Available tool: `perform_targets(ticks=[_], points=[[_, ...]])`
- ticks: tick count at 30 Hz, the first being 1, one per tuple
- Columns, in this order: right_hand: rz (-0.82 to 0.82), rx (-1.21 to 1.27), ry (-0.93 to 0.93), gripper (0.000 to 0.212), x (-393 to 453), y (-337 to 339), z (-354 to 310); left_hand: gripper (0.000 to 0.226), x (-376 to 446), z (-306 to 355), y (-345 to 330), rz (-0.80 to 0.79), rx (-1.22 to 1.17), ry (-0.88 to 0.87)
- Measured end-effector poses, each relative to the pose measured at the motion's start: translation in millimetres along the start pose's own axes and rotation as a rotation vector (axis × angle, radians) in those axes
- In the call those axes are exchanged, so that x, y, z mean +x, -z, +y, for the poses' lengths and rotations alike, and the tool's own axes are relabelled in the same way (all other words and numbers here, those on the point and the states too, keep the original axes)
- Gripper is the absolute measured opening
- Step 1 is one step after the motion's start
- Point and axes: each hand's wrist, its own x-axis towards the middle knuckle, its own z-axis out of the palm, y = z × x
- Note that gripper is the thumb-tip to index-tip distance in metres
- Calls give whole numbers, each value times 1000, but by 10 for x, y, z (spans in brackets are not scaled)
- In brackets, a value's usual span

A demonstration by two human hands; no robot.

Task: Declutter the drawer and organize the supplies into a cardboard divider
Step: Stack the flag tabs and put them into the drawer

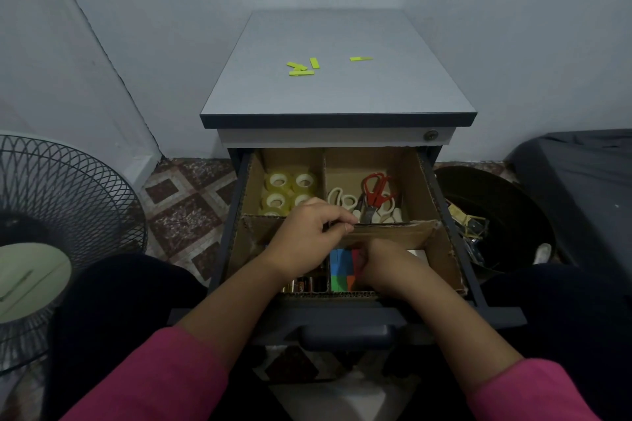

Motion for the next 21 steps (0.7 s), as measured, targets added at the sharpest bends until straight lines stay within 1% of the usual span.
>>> perform_targets(ticks=[3, 5, 6, 9, 15, 21], points=[[17, -8, 16, 24, 3, -7, -2, 17, -1, -5, -1, -2, -6, 5], [5, -35, 45, 10, -4, 7, -8, 17, -2, -4, 1, 0, -11, 9], [-6, -45, 57, 9, -13, 16, -14, 17, -4, -2, 1, -1, -12, 9], [-30, -81, 81, 17, -35, 43, -20, 17, -5, 1, 0, -7, -11, 7], [-44, -169, 58, 22, -7, 35, -33, 16, -13, 10, 10, -10, -10, 16], [-57, -159, 67, 18, -3, 34, -48, 16, -16, 13, 11, -21, -2, 13]])
